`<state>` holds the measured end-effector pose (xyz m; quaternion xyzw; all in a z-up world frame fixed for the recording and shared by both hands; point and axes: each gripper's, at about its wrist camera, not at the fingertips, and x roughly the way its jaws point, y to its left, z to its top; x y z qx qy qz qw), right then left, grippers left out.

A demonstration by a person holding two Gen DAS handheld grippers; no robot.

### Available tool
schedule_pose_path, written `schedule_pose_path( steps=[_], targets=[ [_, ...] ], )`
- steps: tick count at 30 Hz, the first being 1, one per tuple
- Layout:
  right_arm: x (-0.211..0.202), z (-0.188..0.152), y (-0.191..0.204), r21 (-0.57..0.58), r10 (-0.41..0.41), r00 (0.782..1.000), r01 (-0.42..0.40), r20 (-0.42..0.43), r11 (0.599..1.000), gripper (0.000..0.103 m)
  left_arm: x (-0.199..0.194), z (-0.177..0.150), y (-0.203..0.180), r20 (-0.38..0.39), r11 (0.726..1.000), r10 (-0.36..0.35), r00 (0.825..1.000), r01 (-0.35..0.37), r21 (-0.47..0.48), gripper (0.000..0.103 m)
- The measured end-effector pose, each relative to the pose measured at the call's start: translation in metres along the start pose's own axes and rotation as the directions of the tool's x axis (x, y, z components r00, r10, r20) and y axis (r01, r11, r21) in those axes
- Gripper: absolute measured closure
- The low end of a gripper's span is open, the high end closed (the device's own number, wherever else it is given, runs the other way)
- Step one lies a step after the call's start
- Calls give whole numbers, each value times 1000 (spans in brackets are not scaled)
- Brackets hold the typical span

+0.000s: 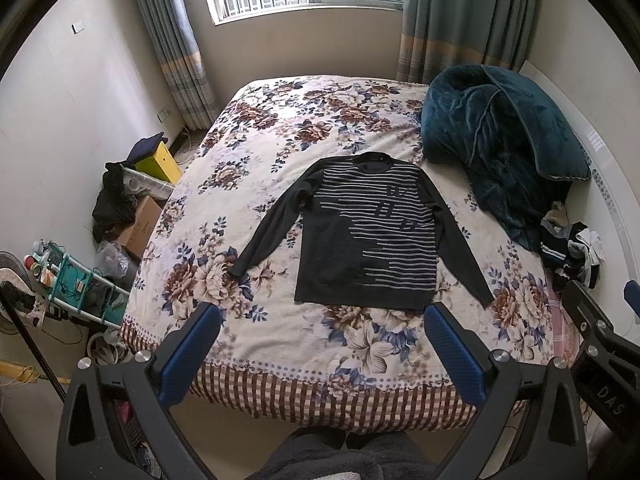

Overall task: Fold small clothes
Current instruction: 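Grasp the sweater's sleeve cuff with the right gripper while the left tool approaches the sweater body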

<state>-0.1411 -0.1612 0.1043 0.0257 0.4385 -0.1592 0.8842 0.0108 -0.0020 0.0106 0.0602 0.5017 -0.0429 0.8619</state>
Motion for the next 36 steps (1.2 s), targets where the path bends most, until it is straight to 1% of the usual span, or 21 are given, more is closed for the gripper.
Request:
schedule_pose_path(
  steps=[3,6,8,11,13,15,17,19,20,22,24,26,27,31,32,35,36],
  targets=[
    [0,1,1,3,0,1000,0,-2,1000,0,2,2,0,1,1000,2,1000,-2,0,0],
    [8,3,0,28,-12,1000,13,-16,1000,0,16,9,1,16,1000,28,999,-28,5,0],
    [19,7,-1,63,-22,999,24,-27,998,0,33,17,3,30,999,50,998,-50,3,0],
    [55,12,-10,156,-63,996,72,-59,985,0,72,32,6,52,996,87,995,-87,-4,0],
    [92,9,-21,216,-99,992,115,-82,970,0,105,38,8,53,995,96,994,-96,-1,0],
    [134,7,-36,284,-150,982,176,-113,942,0,143,47,4,45,995,96,994,-97,6,0],
    [177,1,-51,331,-207,966,248,-153,911,0,177,53,-2,44,995,98,994,-99,23,0],
    [227,-6,-67,374,-247,947,309,-205,874,0,215,60,-13,45,993,108,993,-110,49,0],
    [251,-12,-74,389,-256,939,329,-229,860,0,229,62,-18,43,992,112,993,-114,60,0],
    [305,-25,-91,419,-259,921,367,-292,831,0,270,64,-30,26,988,124,992,-126,90,0],
    [359,-41,-107,438,-260,898,405,-354,803,0,313,64,-44,-13,986,129,992,-126,112,0],
    [403,-58,-120,449,-249,880,428,-404,784,0,351,63,-53,-55,985,132,990,-125,122,0],
    [429,-70,-127,452,-242,867,443,-436,774,0,366,62,-57,-71,984,138,988,-129,124,0],
    [513,-114,-156,486,-185,840,460,-511,743,0,433,51,-78,-131,975,194,972,-176,139,0],
    [535,-127,-168,502,-165,830,468,-533,727,0,446,47,-80,-147,973,204,968,-184,138,0],
    [575,-161,-194,554,-99,810,479,-578,681,0,490,37,-91,-216,971,228,949,-206,120,0],
    [589,-175,-206,587,-63,807,478,-588,654,0,502,35,-94,-234,972,226,945,-206,110,0]
  ],
)
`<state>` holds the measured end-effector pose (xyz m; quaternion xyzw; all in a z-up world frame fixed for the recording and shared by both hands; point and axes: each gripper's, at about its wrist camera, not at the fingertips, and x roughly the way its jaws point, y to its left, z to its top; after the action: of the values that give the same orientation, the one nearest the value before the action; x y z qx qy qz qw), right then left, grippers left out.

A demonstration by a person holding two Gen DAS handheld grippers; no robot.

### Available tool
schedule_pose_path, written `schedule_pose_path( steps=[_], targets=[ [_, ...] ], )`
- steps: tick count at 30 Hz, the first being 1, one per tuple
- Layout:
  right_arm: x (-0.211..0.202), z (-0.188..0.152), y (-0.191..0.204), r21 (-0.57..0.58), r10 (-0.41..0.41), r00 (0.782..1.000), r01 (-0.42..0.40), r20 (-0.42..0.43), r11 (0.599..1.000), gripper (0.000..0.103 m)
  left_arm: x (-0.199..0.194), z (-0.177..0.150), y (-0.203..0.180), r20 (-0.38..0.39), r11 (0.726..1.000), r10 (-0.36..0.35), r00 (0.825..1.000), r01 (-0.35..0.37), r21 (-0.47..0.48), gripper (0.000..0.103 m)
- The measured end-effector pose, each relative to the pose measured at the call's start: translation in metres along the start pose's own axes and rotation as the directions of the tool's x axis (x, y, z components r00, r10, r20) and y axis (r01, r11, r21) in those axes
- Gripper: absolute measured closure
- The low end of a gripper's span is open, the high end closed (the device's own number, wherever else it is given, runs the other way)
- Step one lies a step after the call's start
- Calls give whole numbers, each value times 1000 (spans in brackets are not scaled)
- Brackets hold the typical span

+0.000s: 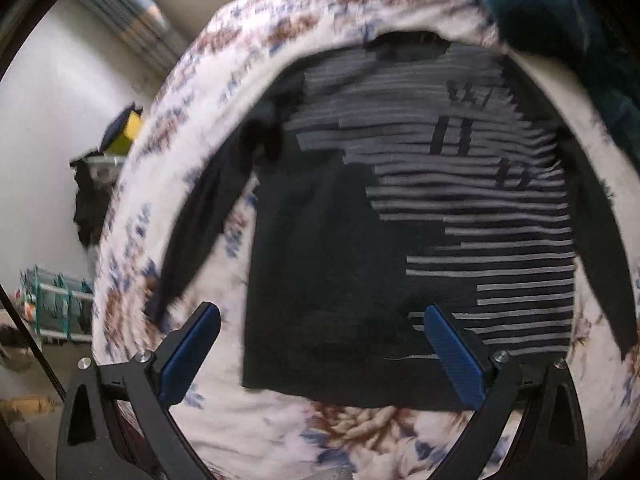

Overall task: Fold small clothes
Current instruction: 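Grasp the sweater's sleeve cuff with the right gripper while the left tool approaches the sweater body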

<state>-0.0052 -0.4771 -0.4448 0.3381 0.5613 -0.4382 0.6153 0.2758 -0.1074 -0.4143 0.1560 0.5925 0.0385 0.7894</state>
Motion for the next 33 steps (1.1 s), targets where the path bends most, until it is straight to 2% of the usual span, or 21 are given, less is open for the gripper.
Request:
schedule_pose_path(
  steps=[5,9,12,14,17,20,21,25,28,32,33],
  targets=[
    [63,18,-50,205,93,993,-77,-71,976,0,54,-1,-32,-78,1000,4,997,-6,-23,0],
    [106,27,-83,383,173,982,-130,-81,915,1,81,-1,-51,-120,1000,-6,993,4,-21,0],
    [130,35,-88,464,238,969,-181,-67,867,8,92,3,-62,-121,1000,-8,993,8,-2,0],
    [139,40,-77,483,285,958,-234,-33,843,19,96,6,-67,-114,1000,-6,993,7,12,0],
    [145,48,-49,443,285,959,-254,-4,860,49,100,14,-72,-100,1000,-7,995,9,22,0],
    [142,55,-11,359,231,973,-225,27,906,80,104,28,-71,-82,1000,-6,997,8,27,0],
    [137,59,3,317,193,980,-197,44,928,88,104,32,-69,-72,1000,-3,997,5,27,0],
    [103,70,41,213,155,978,-182,138,960,93,105,46,-53,-45,1000,1,999,0,8,0],
    [52,73,69,111,188,957,-216,219,970,94,110,54,-34,-47,1000,-2,999,0,-27,0],
    [-35,74,114,-63,273,908,-267,319,962,94,121,63,-1,-49,996,2,999,-6,-88,0],
    [-68,70,137,-120,314,884,-290,345,949,94,125,66,9,-49,994,4,999,-10,-107,0]
  ],
)
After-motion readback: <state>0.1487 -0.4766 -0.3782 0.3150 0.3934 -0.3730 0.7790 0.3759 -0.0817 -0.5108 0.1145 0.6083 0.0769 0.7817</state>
